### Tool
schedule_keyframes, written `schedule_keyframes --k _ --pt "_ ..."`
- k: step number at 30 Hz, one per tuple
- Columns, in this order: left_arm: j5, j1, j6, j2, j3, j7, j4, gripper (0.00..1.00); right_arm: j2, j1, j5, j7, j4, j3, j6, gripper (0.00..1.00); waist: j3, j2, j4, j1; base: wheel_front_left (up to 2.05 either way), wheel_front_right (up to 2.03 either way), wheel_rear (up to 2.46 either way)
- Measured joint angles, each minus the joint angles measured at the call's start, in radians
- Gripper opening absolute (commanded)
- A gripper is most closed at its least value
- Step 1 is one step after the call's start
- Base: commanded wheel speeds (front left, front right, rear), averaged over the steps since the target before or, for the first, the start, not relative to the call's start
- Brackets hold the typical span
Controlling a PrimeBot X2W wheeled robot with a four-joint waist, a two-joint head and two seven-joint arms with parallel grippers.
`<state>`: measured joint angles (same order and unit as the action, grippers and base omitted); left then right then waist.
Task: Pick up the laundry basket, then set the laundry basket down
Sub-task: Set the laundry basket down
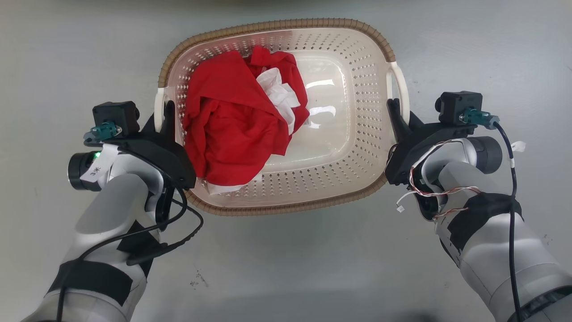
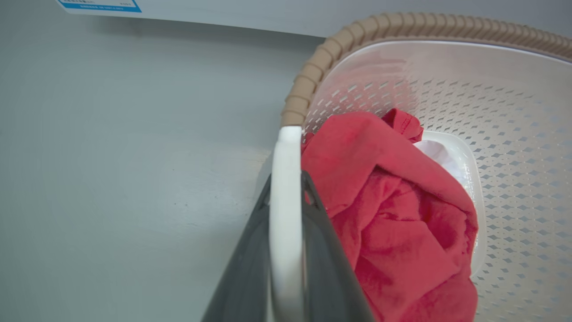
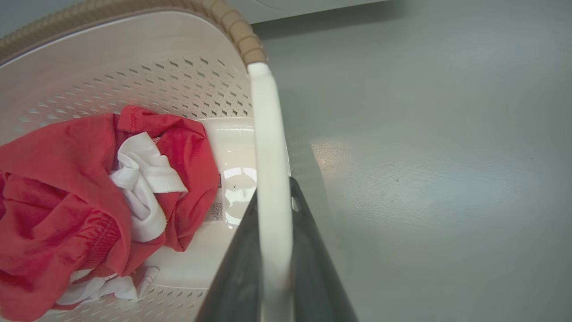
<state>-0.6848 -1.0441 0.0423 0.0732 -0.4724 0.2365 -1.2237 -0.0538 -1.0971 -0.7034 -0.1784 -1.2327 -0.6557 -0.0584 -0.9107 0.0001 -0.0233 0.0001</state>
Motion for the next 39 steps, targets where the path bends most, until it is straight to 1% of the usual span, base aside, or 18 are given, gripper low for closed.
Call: schedule_keyframes --k 2,3,4,5,6,7,10,14,24,27,39 --pt "0.0 -0.002 0.003 -0.002 0.0 0.0 -0.004 0.0 0.0 0.0 0.0 0.001 -0.002 -0.003 -0.006 0.0 0.001 0.0 0.001 0.0 0.0 0.0 0.0" --pt "-0.002 -0.002 0.004 -0.003 0.001 0.0 -0.005 0.0 -0.002 0.0 0.0 0.001 -0.003 -0.007 -0.013 0.25 0.002 0.0 0.001 0.0 0.0 0.0 0.0" --pt "-0.002 -0.002 0.007 -0.003 0.001 0.0 -0.006 0.13 -0.003 0.0 0.001 0.003 -0.003 -0.012 -0.022 0.81 0.002 0.0 0.001 0.0 0.0 0.0 0.0" --pt "-0.004 -0.003 0.011 -0.004 0.001 -0.002 -0.01 0.54 -0.006 0.001 0.001 0.008 -0.004 -0.018 -0.033 1.0 0.003 0.0 0.002 0.0 0.0 0.0 0.0" --pt "-0.004 -0.003 0.011 -0.004 0.001 -0.002 -0.01 0.54 -0.006 0.001 0.001 0.008 -0.004 -0.018 -0.033 1.0 0.003 0.0 0.002 0.0 0.0 0.0 0.0" --pt "-0.006 -0.003 0.011 -0.004 0.001 -0.001 -0.014 1.0 -0.01 0.003 0.002 0.01 -0.005 -0.023 -0.039 1.0 0.004 0.0001 0.002 0.0001 0.0 0.0 0.0" --pt "-0.006 -0.003 0.012 -0.001 0.0 -0.001 -0.023 1.0 -0.024 0.013 0.002 0.011 -0.007 -0.033 -0.047 1.0 0.008 0.0001 0.004 0.0001 0.0 0.0 0.0" --pt "-0.006 -0.003 0.021 -0.007 -0.009 -0.001 -0.023 1.0 -0.024 0.021 0.009 0.011 -0.001 -0.045 -0.056 1.0 0.016 0.0001 0.006 0.0001 0.0 0.0 0.0" --pt "-0.003 0.01 0.038 -0.016 -0.024 0.0 -0.033 1.0 -0.022 0.041 0.009 0.004 0.001 -0.067 -0.061 1.0 0.064 0.0001 0.01 0.0001 0.0 0.0 0.0" --pt "0.001 0.032 0.038 -0.016 -0.029 0.003 -0.036 1.0 -0.022 0.062 0.009 -0.001 -0.002 -0.071 -0.062 1.0 0.091 0.0001 0.01 -0.0001 0.0 0.0 0.0" --pt "0.001 0.162 0.047 -0.019 -0.045 0.006 -0.053 1.0 -0.027 0.165 -0.002 -0.036 -0.018 -0.068 -0.065 1.0 0.255 0.0 0.01 -0.0002 0.0 0.0 0.0"
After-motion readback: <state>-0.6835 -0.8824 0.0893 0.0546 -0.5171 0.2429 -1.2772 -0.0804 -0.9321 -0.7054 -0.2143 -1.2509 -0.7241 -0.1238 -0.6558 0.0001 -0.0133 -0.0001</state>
